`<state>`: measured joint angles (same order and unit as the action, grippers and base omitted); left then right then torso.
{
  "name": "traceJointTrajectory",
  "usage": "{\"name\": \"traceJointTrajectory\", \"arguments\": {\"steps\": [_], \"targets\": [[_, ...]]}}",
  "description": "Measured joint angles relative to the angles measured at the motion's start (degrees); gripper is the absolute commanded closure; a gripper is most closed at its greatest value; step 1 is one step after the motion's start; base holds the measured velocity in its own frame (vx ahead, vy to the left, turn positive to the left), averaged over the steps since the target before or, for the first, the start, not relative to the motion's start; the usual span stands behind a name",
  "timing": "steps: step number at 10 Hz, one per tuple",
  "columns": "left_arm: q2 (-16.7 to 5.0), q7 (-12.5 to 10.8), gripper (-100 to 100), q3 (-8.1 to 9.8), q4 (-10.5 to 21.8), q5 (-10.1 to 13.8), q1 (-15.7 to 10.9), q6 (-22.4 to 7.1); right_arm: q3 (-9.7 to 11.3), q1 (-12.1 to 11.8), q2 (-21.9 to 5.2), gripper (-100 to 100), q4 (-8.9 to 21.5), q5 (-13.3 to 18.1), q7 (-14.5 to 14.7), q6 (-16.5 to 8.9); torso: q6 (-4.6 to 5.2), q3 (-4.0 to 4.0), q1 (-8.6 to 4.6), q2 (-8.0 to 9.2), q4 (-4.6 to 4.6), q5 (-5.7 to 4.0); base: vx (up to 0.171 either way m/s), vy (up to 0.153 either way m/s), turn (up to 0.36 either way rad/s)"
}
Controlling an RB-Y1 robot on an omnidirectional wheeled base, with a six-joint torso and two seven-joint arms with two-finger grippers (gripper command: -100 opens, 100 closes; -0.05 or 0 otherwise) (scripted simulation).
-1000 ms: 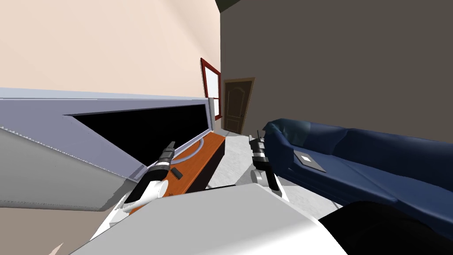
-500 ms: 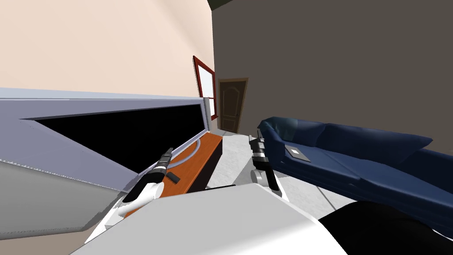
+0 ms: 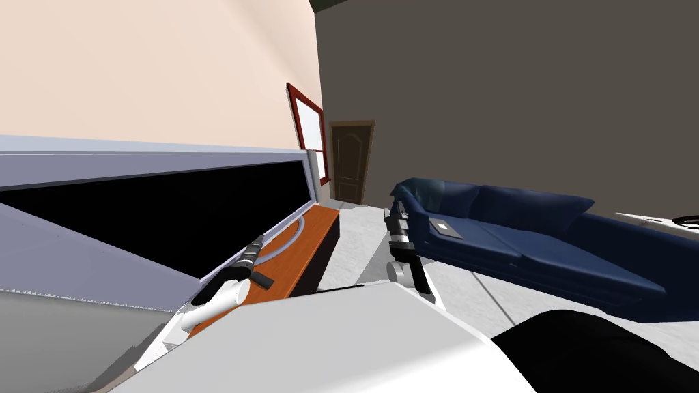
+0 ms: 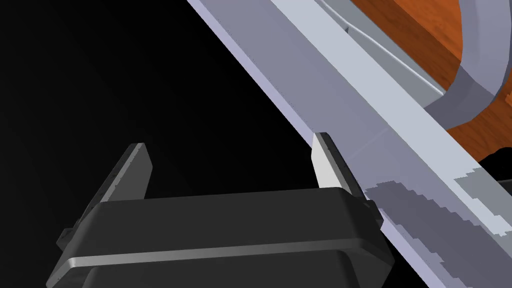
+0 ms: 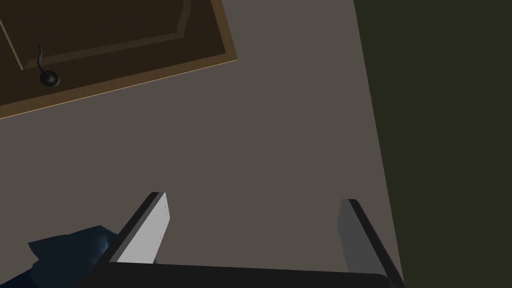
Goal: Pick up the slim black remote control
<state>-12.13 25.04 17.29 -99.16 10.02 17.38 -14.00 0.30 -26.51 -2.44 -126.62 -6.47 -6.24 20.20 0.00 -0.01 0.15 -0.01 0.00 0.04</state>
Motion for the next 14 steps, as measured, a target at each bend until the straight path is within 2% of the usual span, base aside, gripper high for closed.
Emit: {"name": "traceJointTrajectory", "arguments": {"steps": [2, 3, 5, 6, 7, 8, 10, 11, 14], "targets": [[-1.28, 0.80, -100, 0.61, 2.96, 1.03, -0.44, -1.28, -0.01, -0.01, 0.00, 0, 0.00, 0.00, 0.00, 0.00, -0.06, -0.01, -0.06, -0.02, -0.01, -0.01, -0.009, 0.016, -0.055], [-2.00, 1.54, -100, 1.27, 5.60, 1.80, -1.08, -1.91, 0.00, 0.00, 0.00, 0, 0.00, 0.00, 0.00, 0.00, -0.02, -0.01, -0.03, -0.02, -0.01, -0.01, -0.013, 0.028, -0.133], [-2.33, 3.20, -100, 2.70, 7.33, 2.58, -1.47, -4.90, 0.00, 0.00, 0.00, 0, 0.00, 0.00, 0.00, 0.00, -0.01, 0.02, -0.02, 0.03, 0.01, -0.01, -0.021, 0.031, -0.176], [-1.72, 4.05, -100, 3.17, 7.87, 2.37, -1.53, -6.38, -0.01, -0.01, 0.00, 0, 0.00, 0.00, 0.00, 0.00, -0.06, 0.01, -0.03, 0.02, 0.00, 0.00, -0.005, 0.015, 0.025], [-2.00, 4.34, -100, 3.29, 8.79, 2.53, -1.94, -6.85, -0.01, -0.02, 0.00, 0, 0.00, 0.00, 0.00, 0.00, -0.06, -0.01, -0.07, -0.03, 0.00, -0.02, -0.012, 0.020, -0.169], [-2.21, 5.15, -100, 4.19, 10.00, 2.73, -2.96, -8.61, 0.00, 0.00, 0.00, 0, 0.00, 0.00, 0.00, 0.00, -0.02, -0.02, -0.05, -0.03, 0.00, -0.02, -0.013, 0.025, -0.133], [-3.24, 6.84, -100, 5.34, 13.86, 3.91, -4.15, -10.74, 0.00, -0.01, 0.00, 0, 0.00, 0.00, 0.00, 0.00, -0.03, 0.00, 0.00, 0.00, 0.00, 0.00, -0.018, 0.034, -0.153], [-3.66, 7.53, -100, 5.77, 14.23, 4.66, -3.63, -12.07, -0.01, -0.01, 0.00, 0, 0.00, 0.00, 0.00, 0.00, -0.07, 0.01, 0.00, 0.00, 0.00, -0.01, -0.019, 0.033, -0.185], [-5.44, 10.44, -100, 7.69, 21.87, 6.58, -6.24, -14.86, 0.00, -0.01, 0.00, 0, 0.00, 0.00, 0.00, 0.00, -0.03, 0.00, 0.01, 0.00, 0.00, 0.00, -0.020, 0.029, -0.133]]}}
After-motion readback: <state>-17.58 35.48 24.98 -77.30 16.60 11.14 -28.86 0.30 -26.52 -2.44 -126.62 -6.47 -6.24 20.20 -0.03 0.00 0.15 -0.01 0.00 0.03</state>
